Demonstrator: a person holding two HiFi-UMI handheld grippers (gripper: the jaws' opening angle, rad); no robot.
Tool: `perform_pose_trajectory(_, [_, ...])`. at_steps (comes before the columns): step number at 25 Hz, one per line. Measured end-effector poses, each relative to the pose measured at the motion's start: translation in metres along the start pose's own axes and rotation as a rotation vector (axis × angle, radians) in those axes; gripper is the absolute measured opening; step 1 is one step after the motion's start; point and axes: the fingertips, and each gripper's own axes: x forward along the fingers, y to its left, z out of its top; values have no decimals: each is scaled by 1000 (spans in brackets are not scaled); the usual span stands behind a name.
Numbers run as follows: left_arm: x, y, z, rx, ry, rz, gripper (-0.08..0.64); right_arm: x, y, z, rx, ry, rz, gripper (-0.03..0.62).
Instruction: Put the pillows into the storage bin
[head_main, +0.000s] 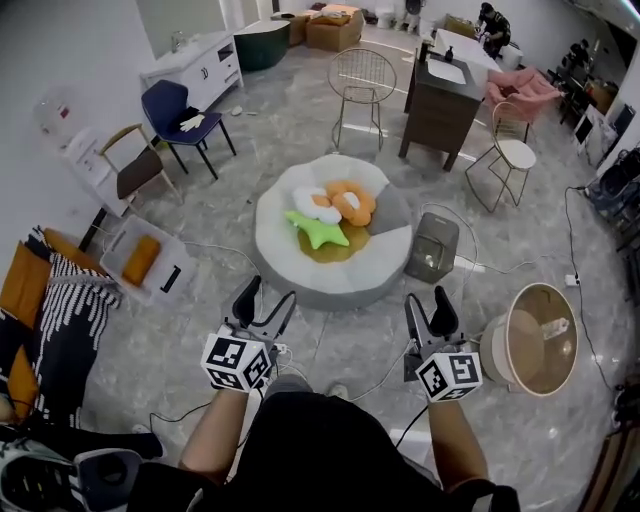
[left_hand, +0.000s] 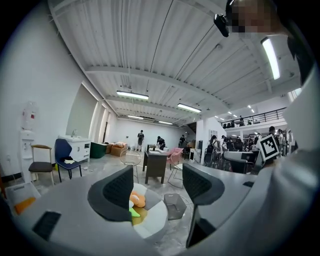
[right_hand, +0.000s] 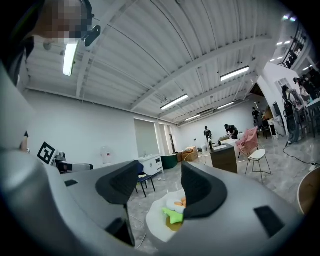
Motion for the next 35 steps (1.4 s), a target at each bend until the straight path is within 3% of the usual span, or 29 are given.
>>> perform_pose_trajectory(10, [59,-4,-8,-24,38,-9,324,17,-56,2,53,-16,-53,273])
perform_pose_trajectory(16, [113,16,-14,-39,51,-34,324,59,-84,0,45,-5,-83,265])
perform_pose_trajectory(23, [173,75,-15,-50,69,-32,322,153,-85,-9,47,28,-63,259])
perform_pose_trajectory(35, [266,187,-23,-50,182,-66,321,310,-76,-49,39,142,-49,242])
